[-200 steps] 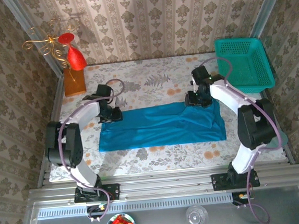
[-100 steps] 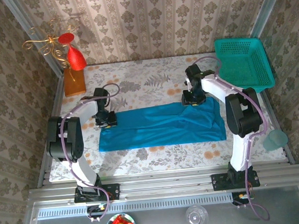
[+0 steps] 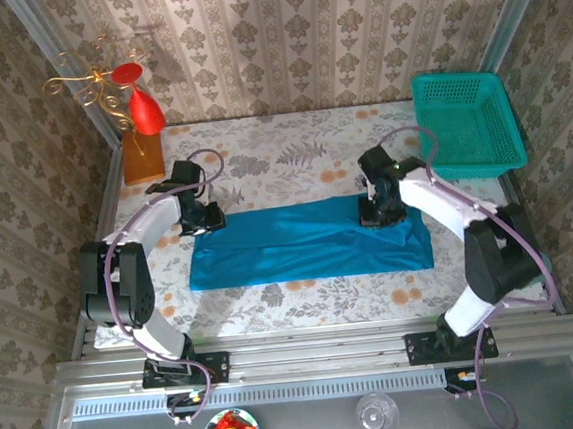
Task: Fold the inside-out t-shirt
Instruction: Smooth out the T-shirt at the center of the table.
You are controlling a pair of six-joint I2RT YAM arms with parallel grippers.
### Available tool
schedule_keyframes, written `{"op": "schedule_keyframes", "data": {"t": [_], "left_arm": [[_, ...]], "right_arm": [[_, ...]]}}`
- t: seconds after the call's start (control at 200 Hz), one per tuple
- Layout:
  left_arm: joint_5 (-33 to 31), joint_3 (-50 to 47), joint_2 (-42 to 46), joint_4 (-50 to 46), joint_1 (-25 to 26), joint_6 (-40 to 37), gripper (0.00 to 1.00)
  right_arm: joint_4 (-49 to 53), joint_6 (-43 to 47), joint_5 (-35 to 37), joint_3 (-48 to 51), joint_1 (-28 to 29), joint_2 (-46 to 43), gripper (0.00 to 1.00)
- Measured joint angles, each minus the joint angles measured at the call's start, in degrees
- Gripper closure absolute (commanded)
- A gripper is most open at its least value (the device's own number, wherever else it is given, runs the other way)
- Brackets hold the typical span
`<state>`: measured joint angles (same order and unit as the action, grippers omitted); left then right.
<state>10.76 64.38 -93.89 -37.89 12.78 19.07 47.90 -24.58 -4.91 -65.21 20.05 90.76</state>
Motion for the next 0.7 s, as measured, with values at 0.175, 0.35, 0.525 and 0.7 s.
{"op": "schedule_keyframes", "data": {"t": [0.175, 0.35, 0.525, 0.7], "left_arm": [[0.17, 0.63, 0.0, 0.09, 1.31, 0.46, 0.76], [0.24, 5.4, -0.44, 0.0, 5.75, 0.85, 0.76], [1.33, 9.66, -2.49, 0.87, 13.18, 2.51, 0.75], [4.04, 12.68, -6.99, 2.36, 22.88, 5.38, 0.73]], "right_arm": [[0.0, -7.74, -3.06, 9.81, 5.81, -7.82, 0.59], [0.31, -9.75, -3.78, 10.27, 4.72, -13.44, 0.51], [0.39, -7.78, -2.08, 9.79, -4.57, -15.34, 0.51], [0.35, -4.87, 1.03, 10.05, -9.42, -13.53, 0.49]]}}
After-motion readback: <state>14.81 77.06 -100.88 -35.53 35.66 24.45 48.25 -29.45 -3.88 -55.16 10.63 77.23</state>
